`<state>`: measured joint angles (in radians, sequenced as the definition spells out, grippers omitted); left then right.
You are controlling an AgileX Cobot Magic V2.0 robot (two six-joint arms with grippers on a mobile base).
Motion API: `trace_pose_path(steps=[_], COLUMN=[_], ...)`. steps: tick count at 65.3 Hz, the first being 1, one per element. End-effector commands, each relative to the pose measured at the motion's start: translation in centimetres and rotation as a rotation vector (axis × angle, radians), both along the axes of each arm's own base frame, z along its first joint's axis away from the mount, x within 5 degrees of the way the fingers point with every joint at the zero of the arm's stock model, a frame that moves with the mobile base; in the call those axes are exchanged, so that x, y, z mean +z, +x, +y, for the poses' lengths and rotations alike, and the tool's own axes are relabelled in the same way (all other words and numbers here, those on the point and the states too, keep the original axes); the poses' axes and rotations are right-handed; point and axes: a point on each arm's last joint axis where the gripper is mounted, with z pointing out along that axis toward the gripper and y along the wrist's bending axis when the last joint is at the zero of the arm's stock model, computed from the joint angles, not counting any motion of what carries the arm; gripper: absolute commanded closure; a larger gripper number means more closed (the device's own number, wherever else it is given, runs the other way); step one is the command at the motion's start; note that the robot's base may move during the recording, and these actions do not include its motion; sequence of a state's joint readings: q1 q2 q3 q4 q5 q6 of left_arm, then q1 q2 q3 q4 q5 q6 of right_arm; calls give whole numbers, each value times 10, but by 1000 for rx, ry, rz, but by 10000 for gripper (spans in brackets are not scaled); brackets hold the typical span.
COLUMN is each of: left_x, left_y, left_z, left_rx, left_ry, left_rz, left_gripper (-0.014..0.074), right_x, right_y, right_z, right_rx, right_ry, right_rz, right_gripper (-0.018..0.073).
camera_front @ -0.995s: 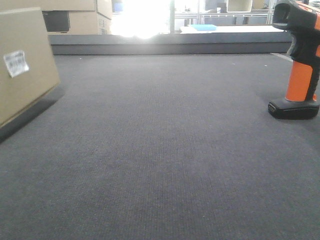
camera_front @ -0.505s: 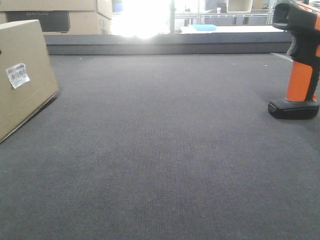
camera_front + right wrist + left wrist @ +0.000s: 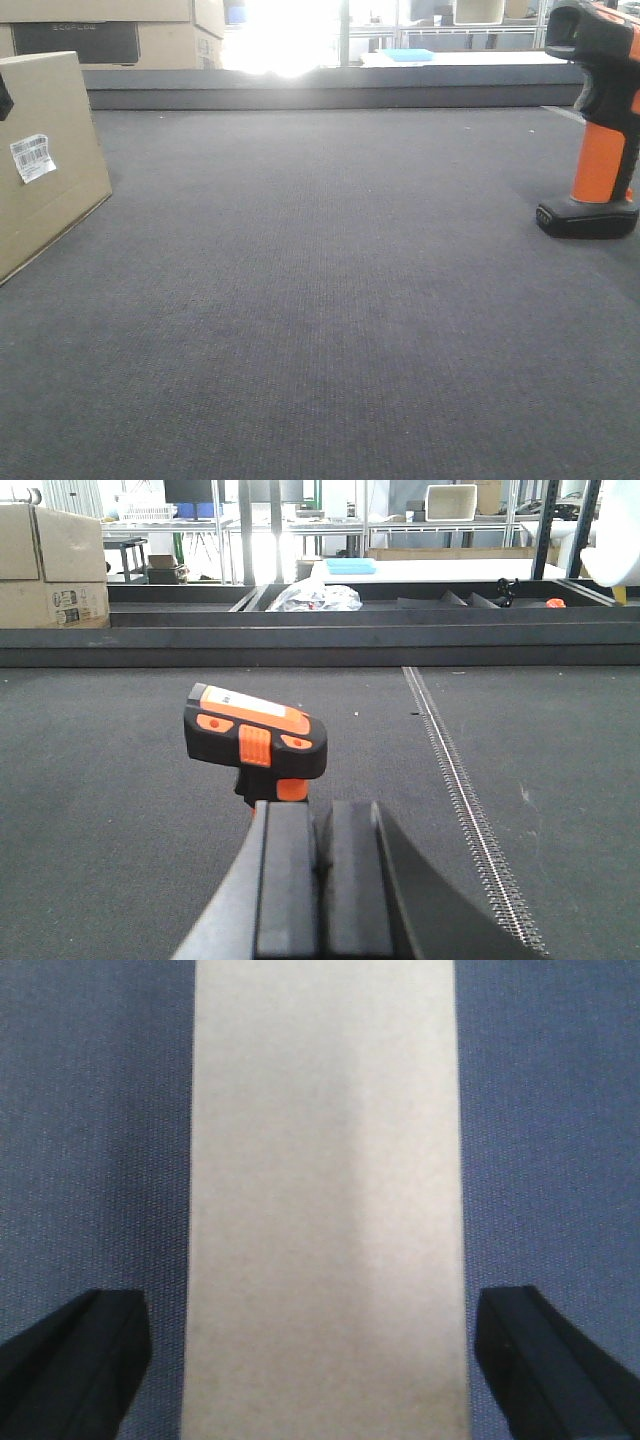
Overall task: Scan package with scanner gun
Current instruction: 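Lower the cardboard box onto the belt with the left gripper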
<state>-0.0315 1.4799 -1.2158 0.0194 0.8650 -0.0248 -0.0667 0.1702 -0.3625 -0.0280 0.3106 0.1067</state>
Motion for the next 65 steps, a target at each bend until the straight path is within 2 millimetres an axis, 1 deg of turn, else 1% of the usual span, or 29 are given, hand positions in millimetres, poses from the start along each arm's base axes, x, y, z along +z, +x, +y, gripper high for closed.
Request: trace_pose_path(steps=[1, 21, 30, 35, 38, 42, 58, 65], left_x=[4, 26, 39, 49, 54, 62, 98, 105], left_y=[-1, -1, -3, -6, -9, -15, -50, -61], left_z=[-1, -1, 0, 0, 0, 0, 2, 2], left_rx=[1, 5, 9, 10, 12, 12, 13, 13], left_ry=[0, 1, 1, 1, 0, -1, 1, 0], left_rz=[-17, -21, 8, 5, -6, -32, -161, -188], left_gripper=[25, 25, 26, 43, 69, 121, 520, 650], right_x=[5, 5, 5, 5, 5, 5, 1, 1], right_y=[-2, -2, -2, -2, -2, -2, -2, -2], right_z=[0, 0, 0, 0, 0, 0, -1, -1], right_rx=[-6, -6, -6, -6, -6, -6, -8, -8], right_ry=[-16, -16, -16, -16, -16, -15, -12, -12], right_rz=[-38, -38, -38, -38, -38, -33, 13, 13], right_gripper=[711, 711, 711, 711, 711, 711, 711, 711])
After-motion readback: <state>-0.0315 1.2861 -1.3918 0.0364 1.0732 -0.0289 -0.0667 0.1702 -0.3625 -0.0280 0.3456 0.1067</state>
